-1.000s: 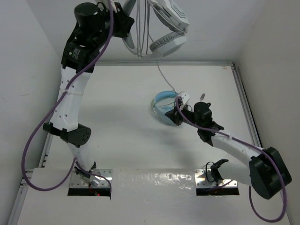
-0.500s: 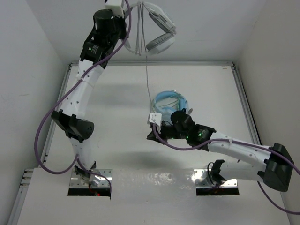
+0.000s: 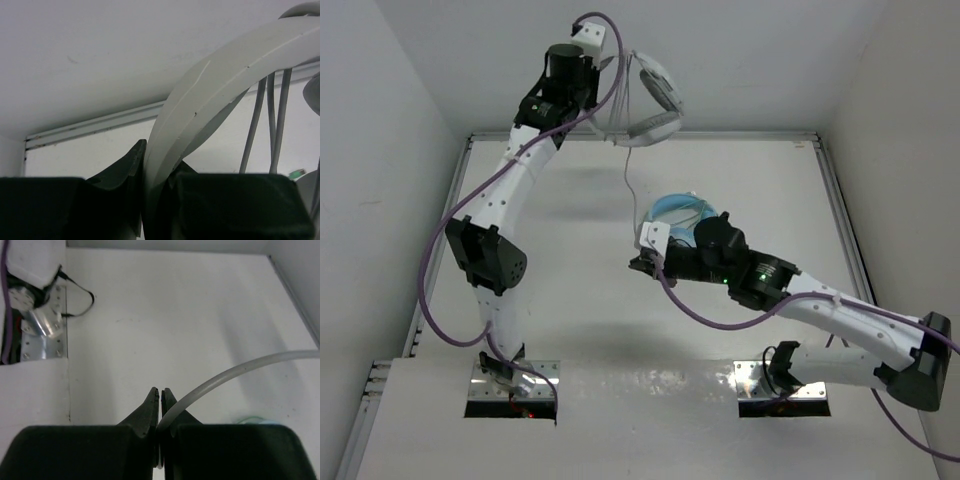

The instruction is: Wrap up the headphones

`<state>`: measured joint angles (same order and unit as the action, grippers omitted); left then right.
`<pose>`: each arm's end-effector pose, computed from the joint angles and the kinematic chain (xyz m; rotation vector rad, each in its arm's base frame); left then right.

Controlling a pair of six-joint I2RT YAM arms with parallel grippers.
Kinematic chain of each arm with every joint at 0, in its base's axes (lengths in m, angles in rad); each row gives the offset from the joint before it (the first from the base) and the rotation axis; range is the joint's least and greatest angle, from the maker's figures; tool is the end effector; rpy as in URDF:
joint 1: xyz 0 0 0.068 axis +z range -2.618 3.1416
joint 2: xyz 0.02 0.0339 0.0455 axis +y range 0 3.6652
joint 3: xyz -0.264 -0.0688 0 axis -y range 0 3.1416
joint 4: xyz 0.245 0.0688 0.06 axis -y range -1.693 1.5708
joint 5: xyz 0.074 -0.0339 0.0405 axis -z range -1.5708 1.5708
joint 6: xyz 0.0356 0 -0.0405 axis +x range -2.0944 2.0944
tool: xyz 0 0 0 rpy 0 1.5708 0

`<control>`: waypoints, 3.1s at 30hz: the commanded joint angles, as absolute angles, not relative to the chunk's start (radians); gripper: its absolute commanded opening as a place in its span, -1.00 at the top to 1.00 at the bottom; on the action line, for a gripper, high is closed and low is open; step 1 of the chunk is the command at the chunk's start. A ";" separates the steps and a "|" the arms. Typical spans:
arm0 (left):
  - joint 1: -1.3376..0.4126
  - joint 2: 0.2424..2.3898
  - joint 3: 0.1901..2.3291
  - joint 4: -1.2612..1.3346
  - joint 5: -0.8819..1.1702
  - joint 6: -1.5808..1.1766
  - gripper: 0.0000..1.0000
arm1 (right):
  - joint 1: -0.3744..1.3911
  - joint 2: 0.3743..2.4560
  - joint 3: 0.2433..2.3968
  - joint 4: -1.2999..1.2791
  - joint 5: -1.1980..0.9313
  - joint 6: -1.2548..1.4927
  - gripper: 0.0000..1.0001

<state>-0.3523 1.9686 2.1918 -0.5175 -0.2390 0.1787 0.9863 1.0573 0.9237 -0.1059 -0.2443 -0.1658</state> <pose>0.4270 -0.1480 0.4381 0.3265 1.8288 0.1023 0.1289 0.2104 0.3445 -1.1689 1.4689 0.7955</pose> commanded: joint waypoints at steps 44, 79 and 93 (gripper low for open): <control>-0.485 1.583 1.485 -0.342 -0.100 0.640 1.00 | 0.951 1.236 1.517 -0.278 0.343 -0.431 1.00; -0.476 1.318 1.876 -0.856 0.445 0.239 1.00 | 0.523 1.476 1.252 -0.001 -0.372 -0.144 0.06; -0.425 1.479 2.215 -0.776 0.344 0.020 1.00 | 0.558 1.569 0.859 0.663 -0.517 0.218 -0.12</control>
